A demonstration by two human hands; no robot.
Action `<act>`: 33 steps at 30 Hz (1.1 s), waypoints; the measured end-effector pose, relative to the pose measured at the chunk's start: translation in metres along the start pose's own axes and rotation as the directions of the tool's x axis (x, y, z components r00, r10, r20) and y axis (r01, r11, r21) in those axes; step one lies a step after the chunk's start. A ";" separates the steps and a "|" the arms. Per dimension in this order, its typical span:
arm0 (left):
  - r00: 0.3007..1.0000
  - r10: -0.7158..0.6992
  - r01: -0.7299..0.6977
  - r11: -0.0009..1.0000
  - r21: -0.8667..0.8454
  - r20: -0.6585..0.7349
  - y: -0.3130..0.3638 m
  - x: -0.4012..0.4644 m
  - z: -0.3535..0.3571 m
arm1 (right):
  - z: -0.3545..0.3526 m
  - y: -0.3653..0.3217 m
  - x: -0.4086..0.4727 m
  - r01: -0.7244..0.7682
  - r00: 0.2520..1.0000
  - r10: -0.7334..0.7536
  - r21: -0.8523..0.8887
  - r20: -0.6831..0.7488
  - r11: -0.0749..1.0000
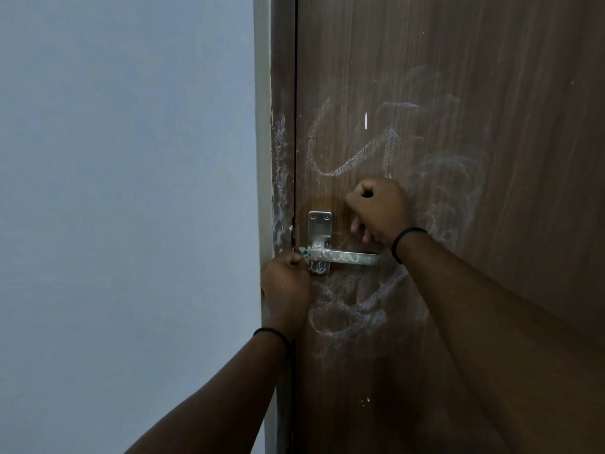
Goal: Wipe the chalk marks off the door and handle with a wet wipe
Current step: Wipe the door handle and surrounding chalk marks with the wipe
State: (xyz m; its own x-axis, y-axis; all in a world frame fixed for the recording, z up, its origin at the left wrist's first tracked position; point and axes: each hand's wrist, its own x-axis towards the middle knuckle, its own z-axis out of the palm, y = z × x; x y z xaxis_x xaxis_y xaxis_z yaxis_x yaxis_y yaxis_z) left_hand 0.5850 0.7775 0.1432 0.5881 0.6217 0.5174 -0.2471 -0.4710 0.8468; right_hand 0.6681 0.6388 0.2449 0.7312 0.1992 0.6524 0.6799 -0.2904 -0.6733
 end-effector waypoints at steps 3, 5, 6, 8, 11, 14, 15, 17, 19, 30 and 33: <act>1.000 0.006 -0.006 1.000 0.006 -0.016 0.003 0.002 0.001 | -0.001 -0.003 0.003 -0.073 0.995 0.074 -0.025 0.072 0.997; 1.000 0.007 -0.007 1.000 0.000 -0.011 0.005 0.001 0.000 | -0.001 -0.009 0.005 -0.131 0.984 0.138 -0.068 0.109 0.989; 1.000 0.011 -0.011 1.000 -0.015 -0.004 0.005 -0.001 -0.001 | -0.001 -0.013 0.007 -0.156 0.980 0.164 -0.079 0.114 0.985; 1.000 0.015 -0.015 0.999 -0.044 -0.001 0.003 -0.002 0.000 | 0.000 -0.017 0.009 -0.191 0.973 0.200 -0.089 0.112 0.978; 1.000 -0.018 0.017 0.998 -0.061 -0.009 -0.002 -0.002 0.002 | 0.001 -0.020 0.010 -0.195 0.972 0.207 -0.115 0.109 0.974; 0.996 -0.077 0.081 0.994 -0.077 0.055 -0.008 -0.003 0.001 | 0.002 -0.021 0.010 -0.194 0.971 0.209 -0.132 0.114 0.972; 0.993 -0.096 0.102 0.991 -0.081 0.070 -0.009 -0.005 0.000 | 0.001 -0.021 0.010 -0.193 0.971 0.209 -0.133 0.113 0.972; 0.991 -0.115 0.121 0.987 -0.108 0.061 -0.006 -0.005 0.000 | 0.001 -0.022 0.010 -0.195 0.971 0.210 -0.134 0.111 0.972; 0.995 -0.100 0.101 0.986 -0.134 0.010 0.003 -0.003 -0.001 | 0.001 -0.021 0.010 -0.192 0.972 0.207 -0.134 0.111 0.972; 0.973 -0.224 0.228 0.968 -0.107 0.051 -0.010 0.001 0.005 | 0.003 -0.015 0.012 -0.173 0.976 0.193 -0.179 0.100 0.969; 0.949 -0.306 0.314 0.941 -0.124 0.078 -0.009 0.005 0.006 | 0.001 -0.015 0.000 -0.046 0.997 0.062 -0.310 0.042 0.950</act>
State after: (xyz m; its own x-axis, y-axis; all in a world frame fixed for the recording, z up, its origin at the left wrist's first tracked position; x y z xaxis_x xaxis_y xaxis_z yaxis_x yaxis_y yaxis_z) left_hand 0.5953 0.7813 0.1374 0.6934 0.6854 0.2223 -0.1438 -0.1706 0.9748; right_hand 0.6584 0.6445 0.2546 0.7735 0.2201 0.5944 0.5950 -0.5751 -0.5614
